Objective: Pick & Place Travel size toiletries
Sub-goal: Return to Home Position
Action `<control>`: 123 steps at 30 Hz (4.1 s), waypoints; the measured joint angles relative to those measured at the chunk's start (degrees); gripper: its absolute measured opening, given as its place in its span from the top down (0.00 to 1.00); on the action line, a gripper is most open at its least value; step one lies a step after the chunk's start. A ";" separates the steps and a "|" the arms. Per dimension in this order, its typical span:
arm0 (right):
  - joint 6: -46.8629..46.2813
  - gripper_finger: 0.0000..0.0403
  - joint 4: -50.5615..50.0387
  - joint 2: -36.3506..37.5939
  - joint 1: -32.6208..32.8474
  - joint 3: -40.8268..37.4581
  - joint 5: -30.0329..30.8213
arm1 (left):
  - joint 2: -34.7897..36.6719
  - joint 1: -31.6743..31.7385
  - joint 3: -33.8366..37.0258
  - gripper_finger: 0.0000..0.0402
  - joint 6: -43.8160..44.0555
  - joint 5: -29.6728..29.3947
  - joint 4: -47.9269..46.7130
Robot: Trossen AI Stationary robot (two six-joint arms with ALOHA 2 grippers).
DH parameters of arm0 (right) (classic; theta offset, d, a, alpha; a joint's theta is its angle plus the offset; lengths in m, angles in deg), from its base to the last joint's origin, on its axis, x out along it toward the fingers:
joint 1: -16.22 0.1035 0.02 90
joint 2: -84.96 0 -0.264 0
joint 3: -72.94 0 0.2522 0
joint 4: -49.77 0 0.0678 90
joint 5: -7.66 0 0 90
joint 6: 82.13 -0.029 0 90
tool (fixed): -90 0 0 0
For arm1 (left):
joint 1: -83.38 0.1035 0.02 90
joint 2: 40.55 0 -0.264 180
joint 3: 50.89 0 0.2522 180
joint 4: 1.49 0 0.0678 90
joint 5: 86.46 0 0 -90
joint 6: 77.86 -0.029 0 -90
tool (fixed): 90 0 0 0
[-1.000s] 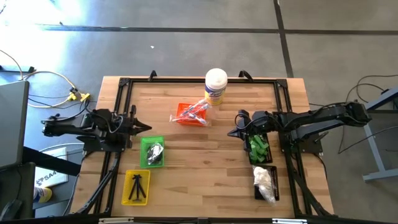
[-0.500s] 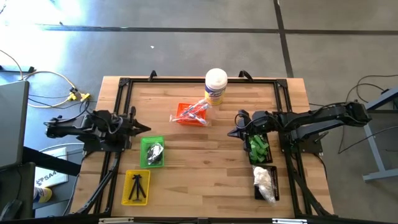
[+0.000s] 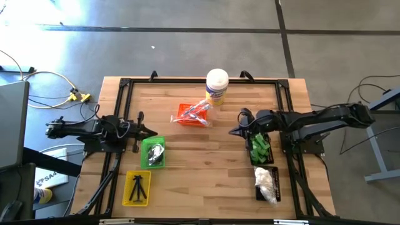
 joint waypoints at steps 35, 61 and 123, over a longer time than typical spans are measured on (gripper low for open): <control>-6.13 0.99 0.56 47.05 -16.22 -17.99 -8.87 | 0.04 0.00 0.16 1.00 0.40 0.02 -1.35; -8.15 0.99 -7.96 57.07 -16.22 -19.48 -7.36 | 0.04 0.00 0.24 1.00 0.33 -0.09 -1.07; -1.25 0.99 0.03 55.98 -16.20 -30.65 -6.29 | 0.04 -0.02 0.24 1.00 0.31 -0.07 -0.98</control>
